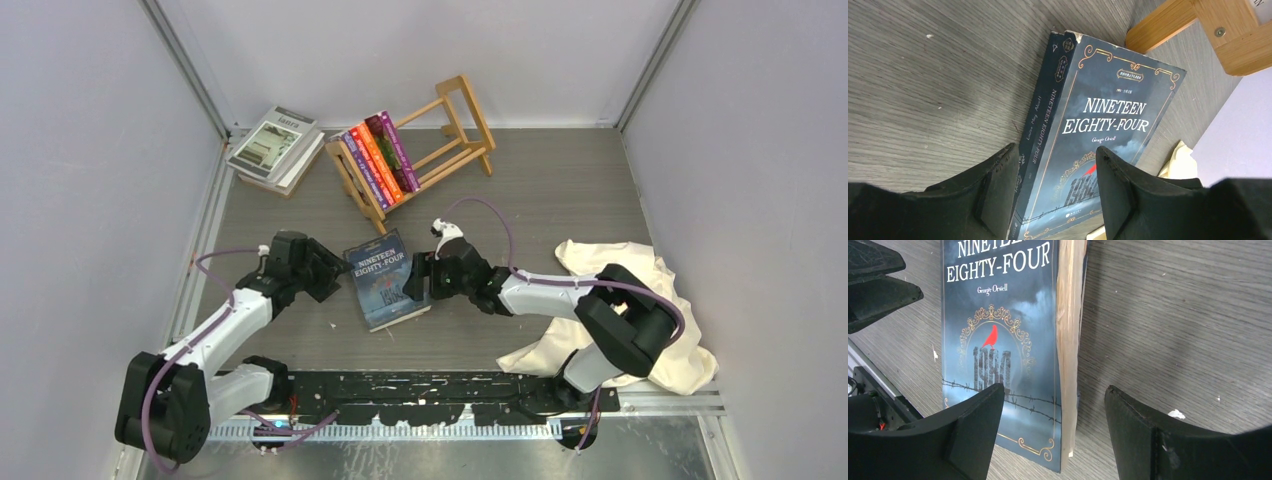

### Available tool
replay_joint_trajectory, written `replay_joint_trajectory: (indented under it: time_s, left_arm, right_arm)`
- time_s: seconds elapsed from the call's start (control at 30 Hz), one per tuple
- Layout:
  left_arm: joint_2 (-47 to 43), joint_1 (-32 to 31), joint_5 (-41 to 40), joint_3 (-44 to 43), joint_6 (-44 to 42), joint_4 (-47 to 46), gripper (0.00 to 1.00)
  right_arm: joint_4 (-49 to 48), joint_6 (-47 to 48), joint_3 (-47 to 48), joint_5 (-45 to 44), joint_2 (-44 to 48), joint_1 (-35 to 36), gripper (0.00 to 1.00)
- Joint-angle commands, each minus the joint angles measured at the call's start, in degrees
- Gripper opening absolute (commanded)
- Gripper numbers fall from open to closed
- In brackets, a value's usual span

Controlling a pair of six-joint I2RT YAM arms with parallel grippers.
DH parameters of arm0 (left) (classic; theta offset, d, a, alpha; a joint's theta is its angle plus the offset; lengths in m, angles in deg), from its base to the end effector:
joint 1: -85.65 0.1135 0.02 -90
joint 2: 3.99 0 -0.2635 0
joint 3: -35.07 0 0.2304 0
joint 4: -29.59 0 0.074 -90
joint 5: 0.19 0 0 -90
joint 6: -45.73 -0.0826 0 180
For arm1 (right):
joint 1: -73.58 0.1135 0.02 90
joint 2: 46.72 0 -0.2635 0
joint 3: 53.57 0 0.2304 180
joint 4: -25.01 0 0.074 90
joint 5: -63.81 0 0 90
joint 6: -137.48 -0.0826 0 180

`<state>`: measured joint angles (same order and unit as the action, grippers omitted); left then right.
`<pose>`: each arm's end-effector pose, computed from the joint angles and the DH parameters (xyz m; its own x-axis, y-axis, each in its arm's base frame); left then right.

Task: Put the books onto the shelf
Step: Pick up the book from the center of the board.

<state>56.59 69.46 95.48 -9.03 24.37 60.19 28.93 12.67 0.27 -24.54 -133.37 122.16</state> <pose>0.2070 -0.0686 0.1633 -0.5747 -0.7982 -0.1806 -0.5304 0.5314 -0.6606 0.2124 0.2443 0.1581 -0.7615 -0.0006 -0.6482 -0.4021 0.7848 0.4717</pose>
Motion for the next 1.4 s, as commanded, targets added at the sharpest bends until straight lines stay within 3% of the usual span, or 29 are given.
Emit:
replay_joint_trajectory:
  time_s: [0.0,0.97,1.1,1.37]
  left_arm:
    - [0.7,-0.6,0.4,0.2,0.3,-3.9,0.58]
    - [6.4,-6.8,-3.5,-0.2,2.2,-7.6,0.57]
    - [7.5,-8.4,-4.2,-1.0,2.5,-7.7,0.57]
    - [7.2,-9.4,-5.2,-2.3,3.0,-6.8,0.57]
  right_arm:
    - [-6.7,-2.6,-1.0,2.4,-1.1,-0.7,0.78]
    - [-30.4,-18.8,-11.6,14.4,-11.1,-3.6,0.77]
    - [-31.8,-19.5,-12.2,14.9,-11.3,-3.6,0.73]
    - [-30.0,-19.1,-12.6,15.2,-8.5,-4.2,0.54]
